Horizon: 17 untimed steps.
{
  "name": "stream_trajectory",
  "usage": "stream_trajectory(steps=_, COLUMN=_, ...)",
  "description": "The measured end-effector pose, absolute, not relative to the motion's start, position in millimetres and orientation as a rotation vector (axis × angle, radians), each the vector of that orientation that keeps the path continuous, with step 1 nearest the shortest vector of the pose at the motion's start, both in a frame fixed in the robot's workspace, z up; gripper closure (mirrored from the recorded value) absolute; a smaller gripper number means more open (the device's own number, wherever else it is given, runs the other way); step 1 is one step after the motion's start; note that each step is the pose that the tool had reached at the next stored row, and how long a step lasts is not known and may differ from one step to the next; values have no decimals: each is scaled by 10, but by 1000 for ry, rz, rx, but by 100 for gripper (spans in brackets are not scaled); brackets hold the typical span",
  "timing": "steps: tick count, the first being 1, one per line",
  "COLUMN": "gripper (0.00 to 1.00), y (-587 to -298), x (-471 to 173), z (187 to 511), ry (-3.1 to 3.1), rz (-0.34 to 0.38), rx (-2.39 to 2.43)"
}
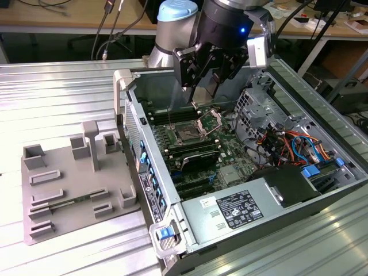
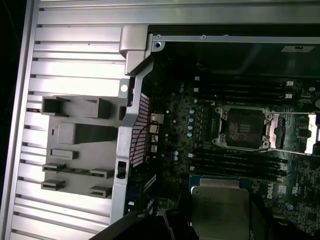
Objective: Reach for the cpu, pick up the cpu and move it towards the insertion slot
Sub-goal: 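Pick up the cpu and move it towards the insertion slot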
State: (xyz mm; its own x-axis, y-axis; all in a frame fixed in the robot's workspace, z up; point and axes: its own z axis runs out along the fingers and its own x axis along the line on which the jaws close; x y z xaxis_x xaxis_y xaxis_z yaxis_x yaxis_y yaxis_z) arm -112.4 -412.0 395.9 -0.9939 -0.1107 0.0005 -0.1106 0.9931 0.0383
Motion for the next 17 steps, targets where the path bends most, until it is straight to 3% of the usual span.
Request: stream_trajectory(steps=17, gripper=45, y=-4119, x=-1006, z=3957, ry=-3134, rz=-60, rx=174)
